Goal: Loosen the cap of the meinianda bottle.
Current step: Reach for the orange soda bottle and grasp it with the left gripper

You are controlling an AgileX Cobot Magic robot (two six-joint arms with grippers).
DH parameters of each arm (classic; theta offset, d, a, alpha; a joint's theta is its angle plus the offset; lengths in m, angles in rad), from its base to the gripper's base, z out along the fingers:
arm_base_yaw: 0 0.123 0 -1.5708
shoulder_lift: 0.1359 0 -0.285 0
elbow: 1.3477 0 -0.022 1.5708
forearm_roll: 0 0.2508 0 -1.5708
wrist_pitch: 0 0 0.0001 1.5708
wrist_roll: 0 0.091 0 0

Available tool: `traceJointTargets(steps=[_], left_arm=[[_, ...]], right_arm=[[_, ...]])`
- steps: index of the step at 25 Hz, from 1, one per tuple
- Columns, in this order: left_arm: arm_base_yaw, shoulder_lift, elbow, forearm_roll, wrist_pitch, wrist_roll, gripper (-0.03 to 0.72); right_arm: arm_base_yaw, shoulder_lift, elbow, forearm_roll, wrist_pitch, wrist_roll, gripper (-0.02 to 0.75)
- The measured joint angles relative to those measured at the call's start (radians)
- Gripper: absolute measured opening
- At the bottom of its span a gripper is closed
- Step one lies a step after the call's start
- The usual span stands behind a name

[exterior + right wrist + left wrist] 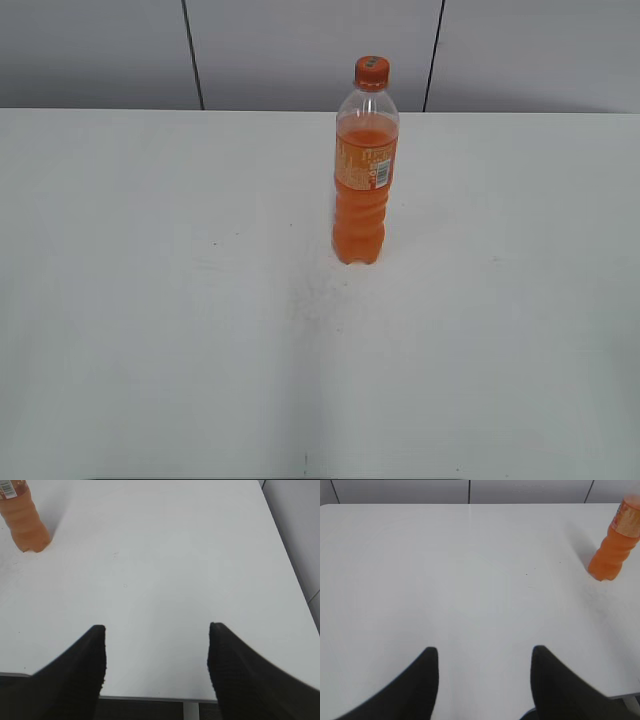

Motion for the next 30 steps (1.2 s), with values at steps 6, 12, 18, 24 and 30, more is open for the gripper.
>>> traceJointTargets(steps=[6, 12, 18, 24, 30], left_arm=[[0.000, 0.000, 0.000, 0.000, 0.000, 0.000, 0.374], [0.000, 0.000, 0.000, 0.000, 0.000, 0.000, 0.374], [0.000, 0.000, 0.000, 0.000, 0.000, 0.000, 0.374], [0.000, 0.000, 0.000, 0.000, 0.000, 0.000, 0.374], [0.000, 0.010, -0.017, -0.003, -0.028, 0.000, 0.374]], right_arm=[[0.000, 0.000, 0.000, 0.000, 0.000, 0.000, 0.480], [0.000, 0.000, 0.000, 0.000, 0.000, 0.000, 0.480], [0.000, 0.000, 0.000, 0.000, 0.000, 0.000, 0.480], [0.000, 0.000, 0.000, 0.000, 0.000, 0.000, 0.480], [0.000, 0.000, 0.000, 0.000, 0.000, 0.000, 0.480]])
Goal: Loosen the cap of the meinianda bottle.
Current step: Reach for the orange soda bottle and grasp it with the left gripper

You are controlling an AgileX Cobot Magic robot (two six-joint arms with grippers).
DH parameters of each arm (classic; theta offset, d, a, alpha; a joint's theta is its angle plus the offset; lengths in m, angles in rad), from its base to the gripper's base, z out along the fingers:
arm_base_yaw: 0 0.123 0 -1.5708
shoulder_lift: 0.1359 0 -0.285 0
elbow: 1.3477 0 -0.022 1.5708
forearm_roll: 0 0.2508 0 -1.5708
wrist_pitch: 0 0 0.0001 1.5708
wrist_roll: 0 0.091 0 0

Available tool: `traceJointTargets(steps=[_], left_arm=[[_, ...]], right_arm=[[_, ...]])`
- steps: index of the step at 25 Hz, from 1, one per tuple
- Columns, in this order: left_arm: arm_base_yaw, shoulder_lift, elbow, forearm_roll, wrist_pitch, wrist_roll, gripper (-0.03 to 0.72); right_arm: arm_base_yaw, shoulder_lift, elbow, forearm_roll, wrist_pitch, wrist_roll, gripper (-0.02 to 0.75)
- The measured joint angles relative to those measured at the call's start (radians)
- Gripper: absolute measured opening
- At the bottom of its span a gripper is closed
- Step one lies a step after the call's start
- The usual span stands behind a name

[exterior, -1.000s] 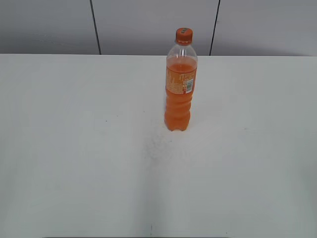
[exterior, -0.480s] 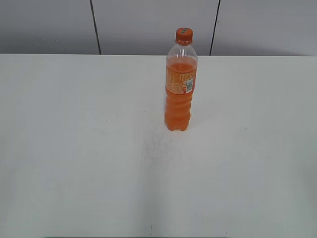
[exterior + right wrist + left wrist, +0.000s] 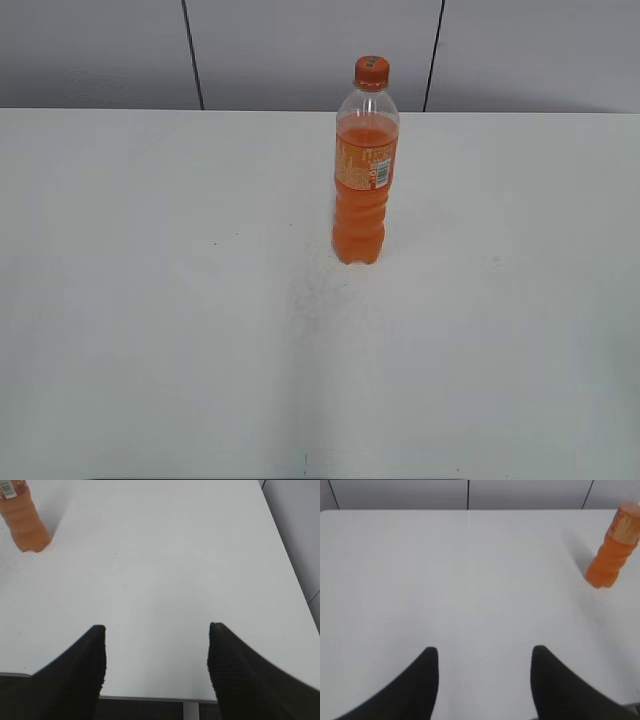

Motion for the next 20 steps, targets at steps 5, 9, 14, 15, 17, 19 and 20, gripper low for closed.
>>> traceJointTargets(steps=[5, 9, 14, 15, 17, 19, 20], left_arm=[[0.000, 0.083, -0.086, 0.029, -0.152, 0.000, 0.374], [0.000, 0.193, -0.104, 0.052, -0.350, 0.000, 0.374], [0.000, 0.378, -0.104, 0.055, -0.640, 0.000, 0.374], [0.000, 0.413, -0.104, 0.058, -0.694, 0.000, 0.374], [0.000, 0.499, -0.104, 0.079, -0.797, 0.000, 0.374], [0.000, 0.579, -0.090, 0.112, -0.919, 0.000, 0.374], [0.000, 0.620, -0.074, 0.128, -0.996, 0.000, 0.374]], right_arm=[[0.000, 0.000, 0.000, 0.000, 0.000, 0.000, 0.480], [0.000, 0.000, 0.000, 0.000, 0.000, 0.000, 0.480], [0.000, 0.000, 0.000, 0.000, 0.000, 0.000, 0.480], [0.000, 0.000, 0.000, 0.000, 0.000, 0.000, 0.480], [0.000, 0.000, 0.000, 0.000, 0.000, 0.000, 0.480], [0.000, 0.000, 0.000, 0.000, 0.000, 0.000, 0.480], [0.000, 0.000, 0.000, 0.000, 0.000, 0.000, 0.480]])
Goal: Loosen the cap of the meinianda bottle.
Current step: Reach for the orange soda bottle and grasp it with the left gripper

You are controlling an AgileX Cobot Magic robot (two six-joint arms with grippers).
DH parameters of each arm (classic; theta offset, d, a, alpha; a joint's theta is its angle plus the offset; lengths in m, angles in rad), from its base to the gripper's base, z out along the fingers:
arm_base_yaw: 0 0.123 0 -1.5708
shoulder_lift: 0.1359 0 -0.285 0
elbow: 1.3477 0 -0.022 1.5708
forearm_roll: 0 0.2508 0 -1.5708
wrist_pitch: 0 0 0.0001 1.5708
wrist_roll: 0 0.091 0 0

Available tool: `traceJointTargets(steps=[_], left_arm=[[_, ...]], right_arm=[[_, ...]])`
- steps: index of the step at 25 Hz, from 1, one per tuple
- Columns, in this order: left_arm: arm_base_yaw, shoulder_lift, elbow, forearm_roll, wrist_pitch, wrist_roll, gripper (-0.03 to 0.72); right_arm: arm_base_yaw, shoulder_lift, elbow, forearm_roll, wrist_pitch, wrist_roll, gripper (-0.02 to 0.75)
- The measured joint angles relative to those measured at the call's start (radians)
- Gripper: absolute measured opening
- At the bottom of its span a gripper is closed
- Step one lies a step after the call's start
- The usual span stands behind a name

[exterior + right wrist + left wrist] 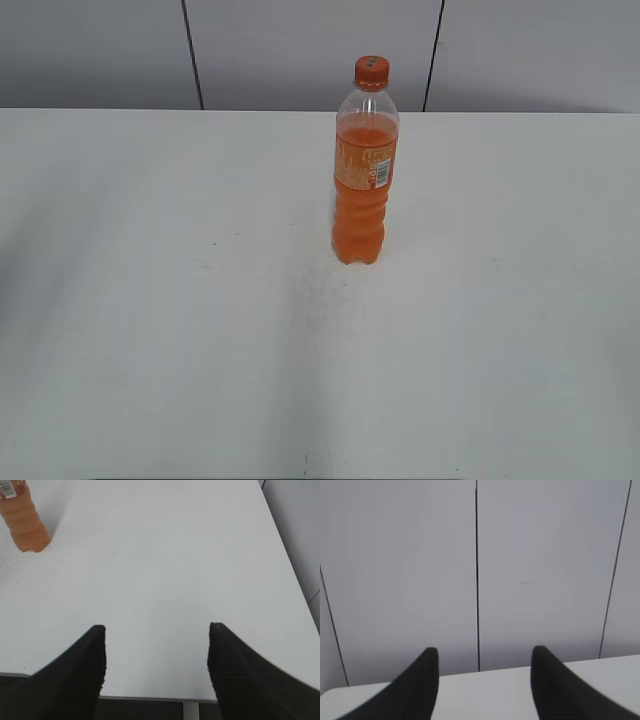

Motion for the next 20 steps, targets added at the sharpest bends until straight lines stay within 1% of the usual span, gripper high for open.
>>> traceJointTargets(steps=[1, 4, 6, 10, 12, 14, 17, 20], left_arm=[[0.000, 0.040, 0.021, 0.024, -0.066, 0.000, 0.374], [0.000, 0.146, 0.091, 0.049, -0.304, -0.004, 0.374], [0.000, 0.228, 0.134, 0.076, -0.430, -0.038, 0.374], [-0.010, 0.298, 0.163, 0.110, -0.578, -0.077, 0.374], [-0.015, 0.326, 0.165, 0.148, -0.623, -0.093, 0.374], [-0.015, 0.357, 0.167, 0.224, -0.656, -0.153, 0.374], [-0.015, 0.425, 0.168, 0.410, -0.705, -0.305, 0.374], [-0.013, 0.519, 0.168, 0.560, -0.780, -0.361, 0.374]], right_arm=[[0.000, 0.000, 0.000, 0.000, 0.000, 0.000, 0.480], [0.000, 0.000, 0.000, 0.000, 0.000, 0.000, 0.480], [0.000, 0.000, 0.000, 0.000, 0.000, 0.000, 0.480], [0.000, 0.000, 0.000, 0.000, 0.000, 0.000, 0.480], [0.000, 0.000, 0.000, 0.000, 0.000, 0.000, 0.480], [0.000, 0.000, 0.000, 0.000, 0.000, 0.000, 0.480], [0.000, 0.000, 0.000, 0.000, 0.000, 0.000, 0.480], [0.000, 0.000, 0.000, 0.000, 0.000, 0.000, 0.480]])
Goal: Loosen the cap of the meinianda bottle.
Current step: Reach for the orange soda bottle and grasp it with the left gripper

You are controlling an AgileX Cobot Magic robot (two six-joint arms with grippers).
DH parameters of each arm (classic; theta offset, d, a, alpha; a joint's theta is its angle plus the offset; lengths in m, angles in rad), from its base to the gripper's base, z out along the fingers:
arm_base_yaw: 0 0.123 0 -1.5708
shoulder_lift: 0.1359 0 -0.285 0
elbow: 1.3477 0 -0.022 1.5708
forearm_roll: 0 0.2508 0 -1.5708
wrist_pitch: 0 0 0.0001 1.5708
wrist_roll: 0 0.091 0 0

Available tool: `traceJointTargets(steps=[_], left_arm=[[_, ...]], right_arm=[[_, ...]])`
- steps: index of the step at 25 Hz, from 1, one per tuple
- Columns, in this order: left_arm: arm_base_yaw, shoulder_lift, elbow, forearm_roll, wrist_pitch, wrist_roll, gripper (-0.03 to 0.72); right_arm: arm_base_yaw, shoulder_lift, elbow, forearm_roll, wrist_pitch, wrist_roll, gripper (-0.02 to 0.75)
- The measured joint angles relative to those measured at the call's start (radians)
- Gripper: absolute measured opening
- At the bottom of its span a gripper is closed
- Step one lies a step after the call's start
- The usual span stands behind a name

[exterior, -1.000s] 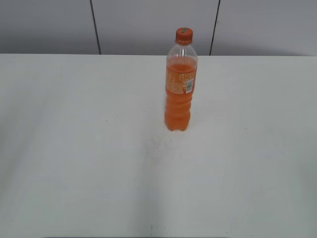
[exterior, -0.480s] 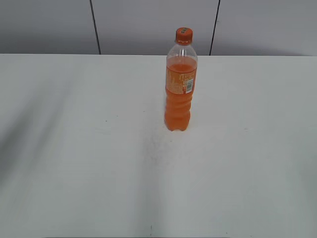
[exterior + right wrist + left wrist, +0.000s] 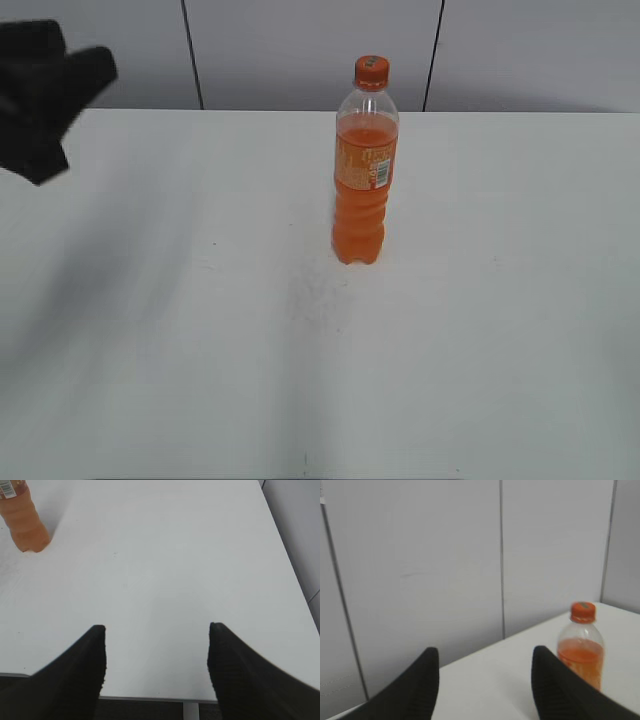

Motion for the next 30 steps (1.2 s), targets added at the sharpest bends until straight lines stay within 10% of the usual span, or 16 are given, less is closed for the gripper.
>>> traceJointTargets(steps=[12, 19, 30], left_arm=[[0.084, 0.494, -0.133, 0.491, -0.443, -0.076, 0.374], [0.089, 0.636, -0.284, 0.550, -0.458, -0.089, 0.377], [0.076, 0.925, -0.612, 0.720, -0.469, -0.154, 0.661]], right_arm=[[0.000, 0.000, 0.000, 0.000, 0.000, 0.000, 0.480], [0.000, 0.000, 0.000, 0.000, -0.001, 0.000, 0.480], [0.000, 0.000, 0.000, 0.000, -0.001, 0.000, 0.480]])
